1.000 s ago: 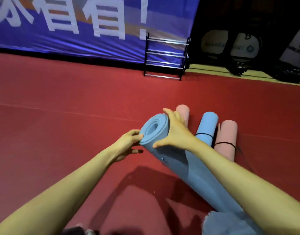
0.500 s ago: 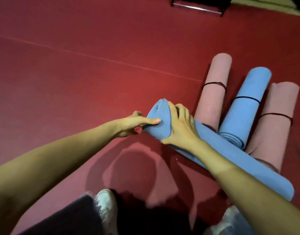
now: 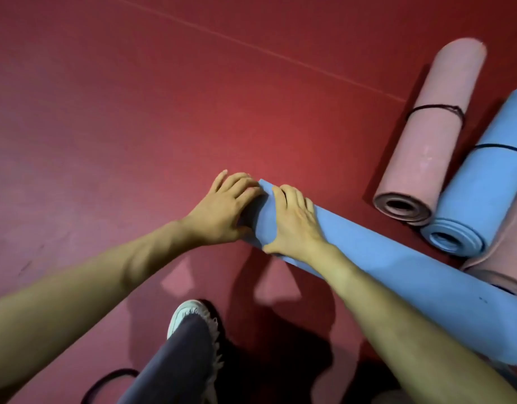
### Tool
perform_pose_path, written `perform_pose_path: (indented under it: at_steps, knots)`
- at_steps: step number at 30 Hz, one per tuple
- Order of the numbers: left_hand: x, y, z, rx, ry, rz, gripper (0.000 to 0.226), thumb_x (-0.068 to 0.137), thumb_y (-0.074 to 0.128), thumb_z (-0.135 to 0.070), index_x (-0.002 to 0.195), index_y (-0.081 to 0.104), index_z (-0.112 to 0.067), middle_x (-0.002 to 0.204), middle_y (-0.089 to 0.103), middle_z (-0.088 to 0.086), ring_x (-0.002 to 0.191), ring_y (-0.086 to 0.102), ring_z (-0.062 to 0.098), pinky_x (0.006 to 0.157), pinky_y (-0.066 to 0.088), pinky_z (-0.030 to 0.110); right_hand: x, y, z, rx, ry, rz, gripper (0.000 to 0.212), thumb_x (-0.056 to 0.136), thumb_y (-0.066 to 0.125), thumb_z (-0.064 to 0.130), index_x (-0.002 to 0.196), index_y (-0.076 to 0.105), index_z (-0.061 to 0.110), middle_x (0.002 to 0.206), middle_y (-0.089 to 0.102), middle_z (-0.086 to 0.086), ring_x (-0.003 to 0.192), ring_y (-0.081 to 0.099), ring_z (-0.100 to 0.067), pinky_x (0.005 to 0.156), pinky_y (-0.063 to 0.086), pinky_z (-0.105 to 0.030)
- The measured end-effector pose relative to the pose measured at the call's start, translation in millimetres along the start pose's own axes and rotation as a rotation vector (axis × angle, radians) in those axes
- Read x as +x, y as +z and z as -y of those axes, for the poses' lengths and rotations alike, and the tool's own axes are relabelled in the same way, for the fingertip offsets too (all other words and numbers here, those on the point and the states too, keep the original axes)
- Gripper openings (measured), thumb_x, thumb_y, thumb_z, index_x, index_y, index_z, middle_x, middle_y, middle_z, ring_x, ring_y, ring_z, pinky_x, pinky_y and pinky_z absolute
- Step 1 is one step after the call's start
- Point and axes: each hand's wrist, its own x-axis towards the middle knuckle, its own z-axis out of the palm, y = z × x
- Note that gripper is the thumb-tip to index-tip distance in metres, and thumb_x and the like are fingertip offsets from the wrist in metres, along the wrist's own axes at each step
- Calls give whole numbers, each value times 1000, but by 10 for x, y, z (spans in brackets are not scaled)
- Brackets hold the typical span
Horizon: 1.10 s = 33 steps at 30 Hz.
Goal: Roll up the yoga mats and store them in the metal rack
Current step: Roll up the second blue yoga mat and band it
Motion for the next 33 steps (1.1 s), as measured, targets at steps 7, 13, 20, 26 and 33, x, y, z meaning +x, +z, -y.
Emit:
perform_pose_path:
  at_steps: [7,13,20,26,33]
  knots:
    - [-727,67,264,-74,-417,-126,76,55,58,-20,129,55,-6,132,54,13,127,33,27,100,24,71,424,378,673,-5,-126,66,115,50,82,47,141,23,12,132,34,-6,122,34,-26,95,32,-40]
    - [-1372,66,459,-34,-633,-194,72,56,52,-18,126,58,-3,129,57,14,125,45,39,100,26,71,642,676,1389,23,-233,128,112,54,80,46,142,20,11,134,31,-6,128,30,-26,102,29,-43]
    - [-1700,295,455,-4,-683,-388,62,66,63,-5,127,55,-7,121,60,11,118,40,28,101,30,64,669,771,1622,-106,-204,177,128,58,79,56,148,1,9,151,15,-11,140,15,-28,111,21,-51]
    - [-1748,306,322,-253,-835,-565,55,69,52,-4,123,60,-8,120,59,8,116,47,25,107,29,51,614,770,1855,-110,-166,147,119,59,78,49,146,7,10,145,24,-13,137,21,-31,106,24,-50]
    - [-2526,384,224,-303,-1079,-621,49,73,63,-7,121,59,0,119,61,13,111,46,20,103,29,19,538,909,2230,-155,-290,215,128,55,82,53,147,5,9,149,18,-17,139,17,-32,107,22,-51]
